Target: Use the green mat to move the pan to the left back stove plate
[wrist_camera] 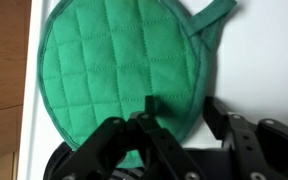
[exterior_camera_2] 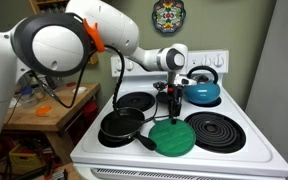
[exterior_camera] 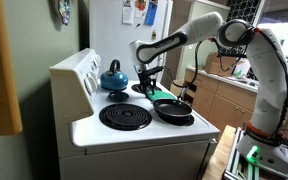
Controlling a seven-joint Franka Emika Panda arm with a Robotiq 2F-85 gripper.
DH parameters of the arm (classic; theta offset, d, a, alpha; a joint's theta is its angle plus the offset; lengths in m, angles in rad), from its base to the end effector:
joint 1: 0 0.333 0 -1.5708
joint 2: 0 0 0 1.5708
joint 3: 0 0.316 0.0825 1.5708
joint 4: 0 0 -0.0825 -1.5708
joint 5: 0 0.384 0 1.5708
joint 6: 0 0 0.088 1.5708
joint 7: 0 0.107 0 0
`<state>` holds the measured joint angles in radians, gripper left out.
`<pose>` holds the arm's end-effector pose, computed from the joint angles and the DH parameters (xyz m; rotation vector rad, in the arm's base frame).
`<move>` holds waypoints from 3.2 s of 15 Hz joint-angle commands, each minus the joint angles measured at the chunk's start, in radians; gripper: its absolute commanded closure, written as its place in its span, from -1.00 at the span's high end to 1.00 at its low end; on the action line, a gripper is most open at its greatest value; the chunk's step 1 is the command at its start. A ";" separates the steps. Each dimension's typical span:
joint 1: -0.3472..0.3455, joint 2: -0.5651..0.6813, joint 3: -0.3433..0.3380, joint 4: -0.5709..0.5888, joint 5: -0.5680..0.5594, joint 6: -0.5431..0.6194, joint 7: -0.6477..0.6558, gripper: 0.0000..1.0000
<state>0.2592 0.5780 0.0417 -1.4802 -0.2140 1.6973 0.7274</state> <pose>0.6424 0.1739 0.3162 2.7443 -0.5040 -0.3156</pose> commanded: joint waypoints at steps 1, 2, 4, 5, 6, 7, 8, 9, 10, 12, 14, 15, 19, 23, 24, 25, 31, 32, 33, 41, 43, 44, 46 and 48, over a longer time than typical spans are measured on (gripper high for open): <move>0.018 0.035 -0.021 0.044 -0.001 -0.063 0.014 -0.50; 0.018 0.038 -0.022 0.049 0.000 -0.070 0.014 -0.64; 0.019 0.040 -0.023 0.055 0.006 -0.093 0.014 -0.94; 0.020 0.031 -0.021 0.057 0.008 -0.107 0.013 -0.99; 0.022 0.022 -0.020 0.058 0.008 -0.117 0.013 -1.00; 0.026 0.006 -0.017 0.060 0.008 -0.134 0.011 -1.00; 0.032 -0.008 -0.014 0.062 0.006 -0.151 0.010 -1.00; 0.040 -0.026 -0.011 0.064 -0.002 -0.165 0.006 -0.98; 0.046 -0.035 -0.009 0.073 -0.007 -0.182 0.001 -0.98; 0.065 -0.069 0.003 0.079 -0.039 -0.197 -0.047 -0.98; 0.084 -0.086 0.015 0.096 -0.074 -0.215 -0.100 -0.98; 0.090 -0.093 0.027 0.098 -0.083 -0.212 -0.143 -0.98; 0.120 -0.100 0.071 0.116 -0.092 -0.217 -0.314 -0.98; 0.161 -0.089 0.111 0.130 -0.086 -0.281 -0.406 -0.98; 0.171 -0.089 0.118 0.128 -0.085 -0.303 -0.412 -0.98; 0.184 -0.089 0.124 0.129 -0.087 -0.337 -0.413 -0.98; 0.243 -0.056 0.137 0.165 -0.083 -0.498 -0.350 -0.98; 0.246 -0.045 0.136 0.172 -0.072 -0.502 -0.330 -0.98; 0.248 -0.033 0.136 0.177 -0.064 -0.496 -0.322 -0.98; 0.249 0.025 0.134 0.173 -0.033 -0.422 -0.289 -0.17; 0.247 0.035 0.136 0.176 -0.014 -0.420 -0.294 -0.11; 0.246 0.042 0.136 0.180 0.003 -0.427 -0.293 0.10; 0.245 0.046 0.134 0.179 0.023 -0.423 -0.290 0.28; 0.244 0.028 0.133 0.165 0.027 -0.411 -0.299 0.65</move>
<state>0.5070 0.6102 0.1739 -1.3164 -0.2117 1.2727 0.4193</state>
